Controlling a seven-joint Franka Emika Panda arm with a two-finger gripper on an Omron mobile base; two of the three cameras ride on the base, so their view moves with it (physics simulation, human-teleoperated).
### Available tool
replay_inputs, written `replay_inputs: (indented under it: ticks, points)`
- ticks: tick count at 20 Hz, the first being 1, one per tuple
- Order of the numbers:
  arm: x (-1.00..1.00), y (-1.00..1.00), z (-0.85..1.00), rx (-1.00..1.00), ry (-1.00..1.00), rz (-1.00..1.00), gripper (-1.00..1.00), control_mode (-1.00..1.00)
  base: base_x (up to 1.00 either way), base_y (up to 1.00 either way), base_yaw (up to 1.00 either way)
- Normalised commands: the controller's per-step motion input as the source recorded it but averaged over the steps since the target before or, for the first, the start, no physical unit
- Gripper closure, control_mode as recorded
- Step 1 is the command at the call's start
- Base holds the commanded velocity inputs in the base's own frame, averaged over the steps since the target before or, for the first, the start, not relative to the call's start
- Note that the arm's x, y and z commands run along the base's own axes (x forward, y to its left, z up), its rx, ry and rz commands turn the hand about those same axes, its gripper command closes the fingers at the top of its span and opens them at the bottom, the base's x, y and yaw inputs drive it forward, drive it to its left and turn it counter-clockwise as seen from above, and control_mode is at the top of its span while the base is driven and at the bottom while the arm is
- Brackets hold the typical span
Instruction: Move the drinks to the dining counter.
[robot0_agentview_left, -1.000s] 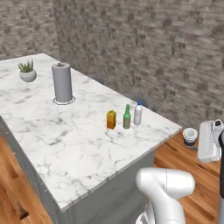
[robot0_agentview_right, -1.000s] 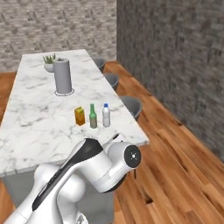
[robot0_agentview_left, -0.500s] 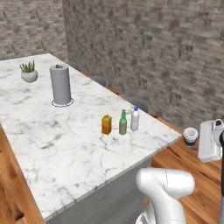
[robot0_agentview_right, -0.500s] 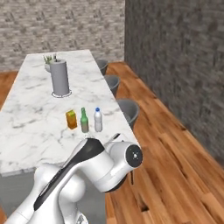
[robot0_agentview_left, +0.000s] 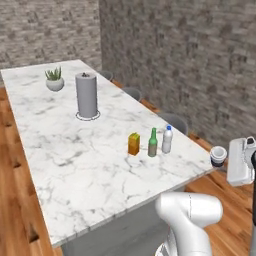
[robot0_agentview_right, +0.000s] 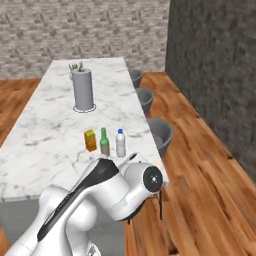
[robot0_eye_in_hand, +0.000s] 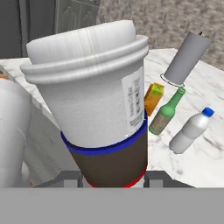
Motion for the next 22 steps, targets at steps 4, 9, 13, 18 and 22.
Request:
replay_inputs:
  ticks: [4, 9, 13, 18, 22]
  points:
    - [0.00, 0.00, 0.00, 0.00, 0.00, 0.00, 1.00, 1.00, 0.37, -0.04, 0.34]
    - [0.00, 0.00, 0.00, 0.00, 0.00, 0.00, 1.00, 1.00, 0.37, 0.00, 0.35]
    - [0.00, 0.00, 0.00, 0.00, 0.00, 0.00, 1.00, 1.00, 0.20, 0.00, 0.20]
    - [0.00, 0.00, 0.00, 0.00, 0.00, 0.00, 1.00, 1.00, 0.00, 0.00, 0.01]
    - [0.00, 0.00, 0.00, 0.00, 0.00, 0.00, 1.00, -1.00, 0.00, 0.00, 0.00]
